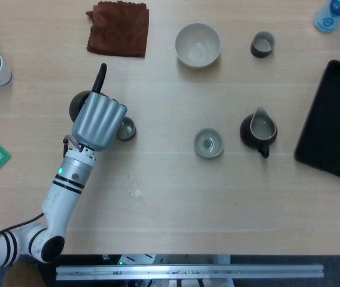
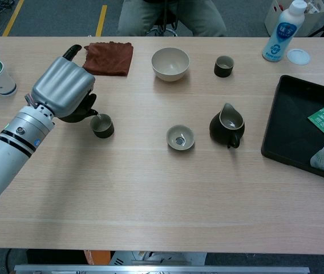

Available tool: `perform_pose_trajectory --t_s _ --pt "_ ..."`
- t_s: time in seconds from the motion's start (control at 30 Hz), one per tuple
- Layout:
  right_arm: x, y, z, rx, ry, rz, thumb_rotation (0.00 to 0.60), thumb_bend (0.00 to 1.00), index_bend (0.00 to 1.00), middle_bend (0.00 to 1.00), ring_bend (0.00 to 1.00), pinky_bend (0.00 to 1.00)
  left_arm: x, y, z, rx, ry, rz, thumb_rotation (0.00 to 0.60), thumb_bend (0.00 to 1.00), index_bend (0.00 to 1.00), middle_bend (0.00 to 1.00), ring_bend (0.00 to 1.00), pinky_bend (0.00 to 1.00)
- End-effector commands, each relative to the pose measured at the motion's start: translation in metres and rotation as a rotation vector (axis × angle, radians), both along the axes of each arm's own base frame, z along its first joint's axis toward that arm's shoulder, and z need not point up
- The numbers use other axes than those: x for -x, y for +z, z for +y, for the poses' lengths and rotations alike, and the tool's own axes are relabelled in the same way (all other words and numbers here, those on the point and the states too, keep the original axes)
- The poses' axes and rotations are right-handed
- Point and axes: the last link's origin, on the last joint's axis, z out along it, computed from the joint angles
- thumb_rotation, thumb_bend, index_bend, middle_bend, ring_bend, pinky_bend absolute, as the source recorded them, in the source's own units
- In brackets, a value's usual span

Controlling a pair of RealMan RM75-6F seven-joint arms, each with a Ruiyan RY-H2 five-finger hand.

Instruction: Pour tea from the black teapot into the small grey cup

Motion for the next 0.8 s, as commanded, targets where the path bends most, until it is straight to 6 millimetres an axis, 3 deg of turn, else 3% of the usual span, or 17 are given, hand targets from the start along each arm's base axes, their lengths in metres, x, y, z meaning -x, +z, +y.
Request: perform_pose_trajectory --t_s 0.03,0.8 --pt "0.0 0.0002 -0.0001 0.001 0.0 0.0 0.6 0.0 0.43 0.36 0.21 0.23 -0.0002 0.0 -0.0003 -0.004 -0.011 0.008 0.528 0.5 0.89 1.0 0.79 0.1" --pt "0.0001 0.0017 0.0006 0.007 0.004 -0.002 0.6 0.0 0.43 0.36 0.21 0.23 -0.0005 0.0036 0.0001 -0.03 -0.052 0.036 0.534 0.5 0.89 1.0 0.79 0.1"
